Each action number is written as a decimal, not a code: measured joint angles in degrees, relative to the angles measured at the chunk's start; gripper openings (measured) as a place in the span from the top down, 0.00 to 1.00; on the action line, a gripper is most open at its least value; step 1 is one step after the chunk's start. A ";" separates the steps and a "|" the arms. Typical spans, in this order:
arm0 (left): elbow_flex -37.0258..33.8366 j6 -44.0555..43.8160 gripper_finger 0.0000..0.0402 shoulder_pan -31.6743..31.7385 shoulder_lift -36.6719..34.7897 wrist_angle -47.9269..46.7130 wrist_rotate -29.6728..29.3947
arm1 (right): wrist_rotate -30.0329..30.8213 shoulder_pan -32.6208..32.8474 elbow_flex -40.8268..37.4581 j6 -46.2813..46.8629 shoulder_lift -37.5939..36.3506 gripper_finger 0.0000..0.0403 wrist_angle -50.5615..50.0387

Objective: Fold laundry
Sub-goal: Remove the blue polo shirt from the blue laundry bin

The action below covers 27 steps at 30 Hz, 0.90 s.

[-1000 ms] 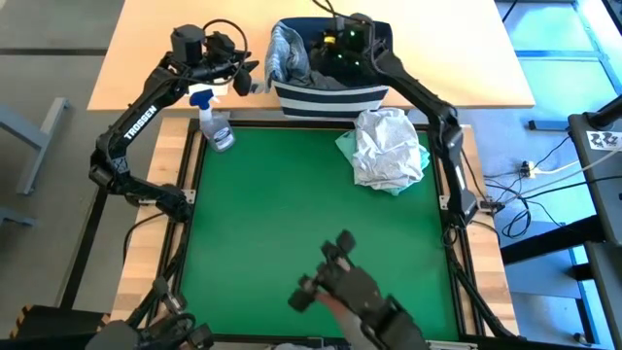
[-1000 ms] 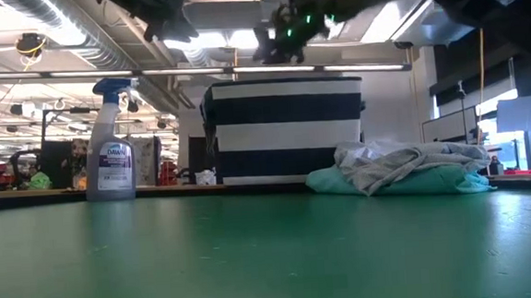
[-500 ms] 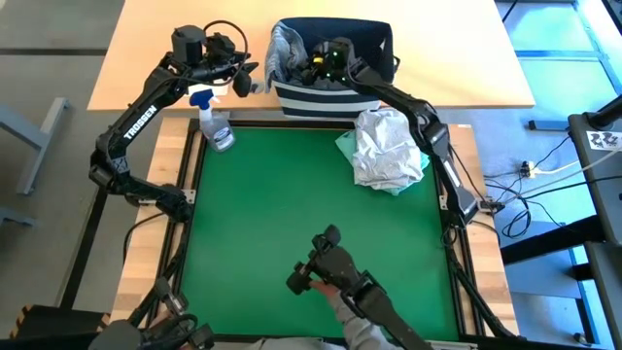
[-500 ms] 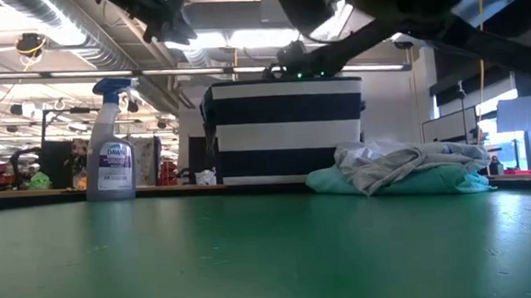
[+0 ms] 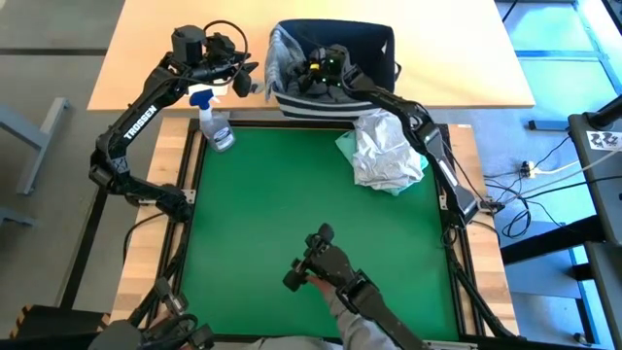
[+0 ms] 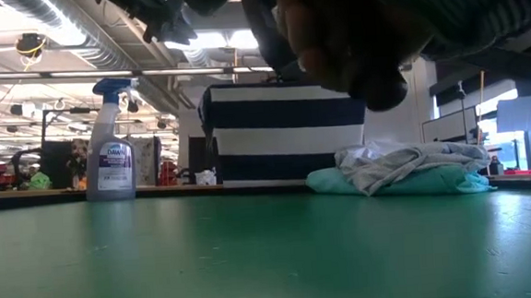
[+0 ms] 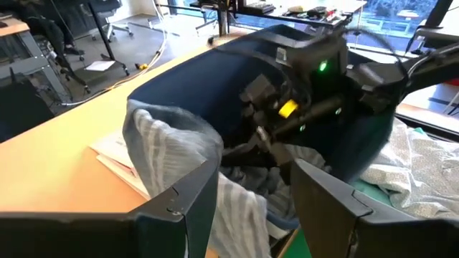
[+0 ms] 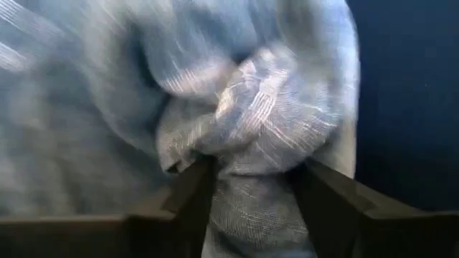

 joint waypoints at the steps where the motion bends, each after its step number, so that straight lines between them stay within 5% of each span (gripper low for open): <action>1: 0.00 0.00 0.58 0.00 0.00 0.00 0.00 | -0.07 0.00 -0.08 0.12 0.32 0.56 0.21; 11: 0.00 0.04 0.58 0.00 0.00 0.07 -0.29 | -1.46 -0.78 2.58 -1.10 -0.22 0.97 1.59; 19: 0.00 0.11 0.58 0.00 0.00 0.07 -2.73 | -2.22 -1.52 6.27 -4.90 -6.28 0.99 1.58; 27: 0.00 0.08 0.58 0.00 0.00 0.07 -2.78 | -9.33 -1.15 6.27 -4.84 -17.11 0.99 1.61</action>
